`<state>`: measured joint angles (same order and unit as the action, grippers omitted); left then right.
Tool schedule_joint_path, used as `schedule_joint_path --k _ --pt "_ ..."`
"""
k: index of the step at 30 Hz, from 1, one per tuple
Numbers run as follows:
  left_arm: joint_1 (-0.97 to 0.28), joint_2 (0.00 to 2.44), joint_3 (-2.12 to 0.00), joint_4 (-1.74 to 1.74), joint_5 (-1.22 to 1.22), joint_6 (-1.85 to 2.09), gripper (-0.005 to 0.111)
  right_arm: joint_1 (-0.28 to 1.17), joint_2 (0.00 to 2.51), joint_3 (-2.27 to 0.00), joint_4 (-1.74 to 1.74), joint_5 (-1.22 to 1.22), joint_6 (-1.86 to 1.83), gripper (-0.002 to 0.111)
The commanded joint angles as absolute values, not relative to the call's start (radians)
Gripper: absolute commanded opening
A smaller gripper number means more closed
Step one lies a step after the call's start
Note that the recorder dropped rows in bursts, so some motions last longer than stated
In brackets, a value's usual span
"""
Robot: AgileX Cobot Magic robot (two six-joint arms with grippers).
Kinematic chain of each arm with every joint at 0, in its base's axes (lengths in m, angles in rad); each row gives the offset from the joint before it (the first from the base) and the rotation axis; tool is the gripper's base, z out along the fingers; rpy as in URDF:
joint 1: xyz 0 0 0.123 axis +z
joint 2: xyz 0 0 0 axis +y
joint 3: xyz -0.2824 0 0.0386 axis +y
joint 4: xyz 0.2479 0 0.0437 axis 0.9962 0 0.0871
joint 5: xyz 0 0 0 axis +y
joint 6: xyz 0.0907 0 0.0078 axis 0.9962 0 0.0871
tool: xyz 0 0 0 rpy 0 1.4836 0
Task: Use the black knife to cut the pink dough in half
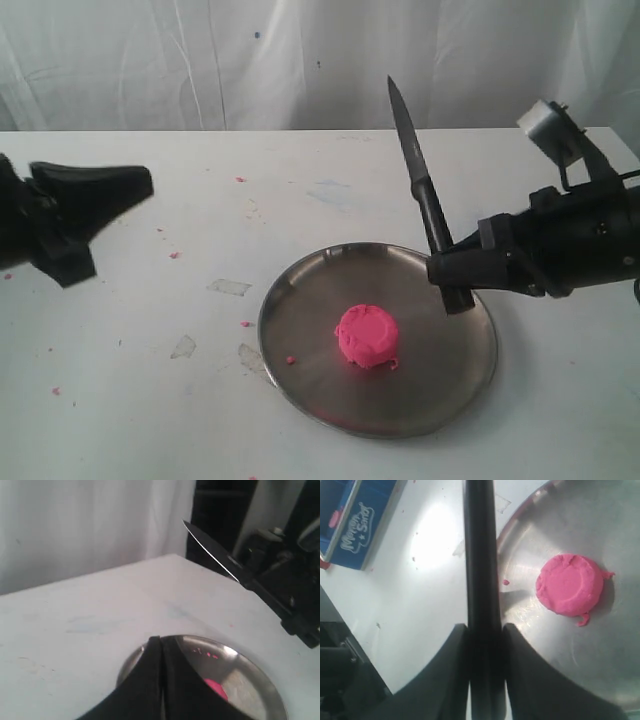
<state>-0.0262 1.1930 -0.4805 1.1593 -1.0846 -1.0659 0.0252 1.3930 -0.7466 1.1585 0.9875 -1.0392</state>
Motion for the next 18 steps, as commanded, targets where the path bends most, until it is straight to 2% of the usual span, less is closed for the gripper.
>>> schedule_joint_path --k 1,4,7,13,18 --pt "-0.178 1.32 -0.517 1.153 -1.011 -0.794 0.0 0.125 1.386 -0.762 0.885 0.913 -0.89 0.0" --pt "-0.265 1.415 -0.556 1.153 -0.92 -0.584 0.0 0.213 1.386 -0.802 0.494 0.846 -0.585 0.0" --pt "-0.315 1.509 -0.614 1.153 -0.932 -0.478 0.0 0.277 1.386 -0.831 0.235 0.843 -0.336 0.0" --pt "-0.336 1.649 -0.728 1.143 -1.099 -0.473 0.0 0.342 1.388 -0.875 0.186 0.901 -0.332 0.0" --pt "-0.336 1.714 -0.769 1.143 -1.151 -0.486 0.0 0.348 1.388 -0.873 0.188 0.796 -0.334 0.0"
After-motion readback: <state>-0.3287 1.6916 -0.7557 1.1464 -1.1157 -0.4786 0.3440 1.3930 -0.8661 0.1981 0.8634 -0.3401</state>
